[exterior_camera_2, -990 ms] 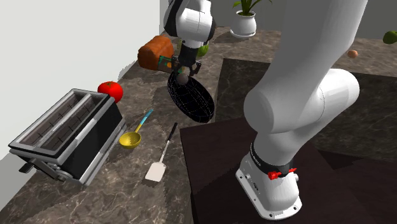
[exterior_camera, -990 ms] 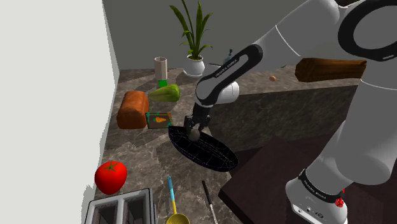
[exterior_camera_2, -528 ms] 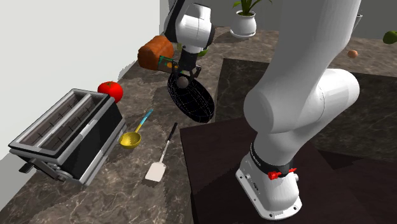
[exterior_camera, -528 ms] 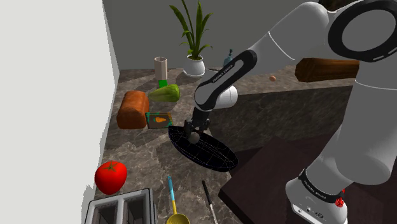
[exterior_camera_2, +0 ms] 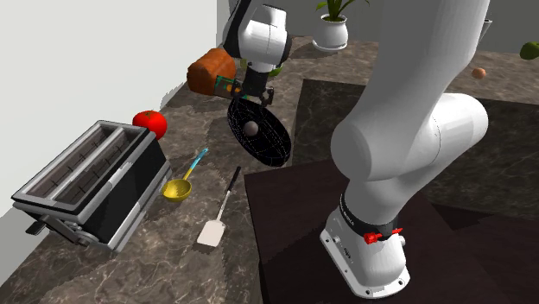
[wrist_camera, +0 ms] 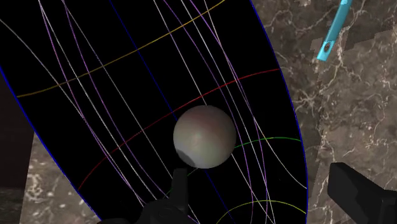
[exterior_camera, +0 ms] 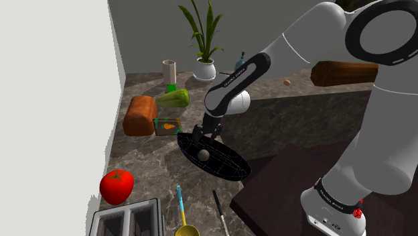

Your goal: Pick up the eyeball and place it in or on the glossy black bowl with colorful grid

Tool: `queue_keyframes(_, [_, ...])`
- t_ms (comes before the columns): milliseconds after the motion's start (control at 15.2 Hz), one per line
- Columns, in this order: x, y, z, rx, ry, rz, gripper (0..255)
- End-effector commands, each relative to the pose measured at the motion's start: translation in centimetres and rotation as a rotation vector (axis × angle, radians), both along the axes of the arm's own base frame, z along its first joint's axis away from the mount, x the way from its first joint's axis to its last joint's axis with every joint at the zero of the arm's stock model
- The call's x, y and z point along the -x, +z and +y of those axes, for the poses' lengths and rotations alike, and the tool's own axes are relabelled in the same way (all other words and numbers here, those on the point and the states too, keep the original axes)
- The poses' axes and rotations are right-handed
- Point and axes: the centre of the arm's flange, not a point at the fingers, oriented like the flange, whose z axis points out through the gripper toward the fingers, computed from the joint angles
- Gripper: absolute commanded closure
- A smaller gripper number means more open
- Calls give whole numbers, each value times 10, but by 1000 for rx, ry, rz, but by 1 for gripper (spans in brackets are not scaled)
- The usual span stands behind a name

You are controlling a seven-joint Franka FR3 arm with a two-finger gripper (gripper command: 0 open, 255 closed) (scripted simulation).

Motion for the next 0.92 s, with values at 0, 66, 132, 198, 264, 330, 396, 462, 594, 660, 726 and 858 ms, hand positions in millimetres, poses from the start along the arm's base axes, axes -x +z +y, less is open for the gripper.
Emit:
queue_keyframes(0, [0,0,0,0,0,0,0])
queue_keyframes(66, [0,0,0,0,0,0,0])
queue_keyframes(132, [0,13,-4,0,0,0,0])
queue_keyframes(198, [-1,25,-7,0,0,0,0])
queue_keyframes(264, [-1,38,-11,0,0,0,0])
queue_keyframes(330, [-1,48,-14,0,0,0,0])
queue_keyframes(396, [-1,48,-14,0,0,0,0])
queue_keyframes(462, [-1,48,-14,0,0,0,0])
queue_keyframes(594, [-1,48,-14,0,0,0,0])
queue_keyframes(660, [-1,48,-14,0,0,0,0])
queue_keyframes(726, [-1,48,-14,0,0,0,0])
queue_keyframes(858, [-1,48,-14,0,0,0,0])
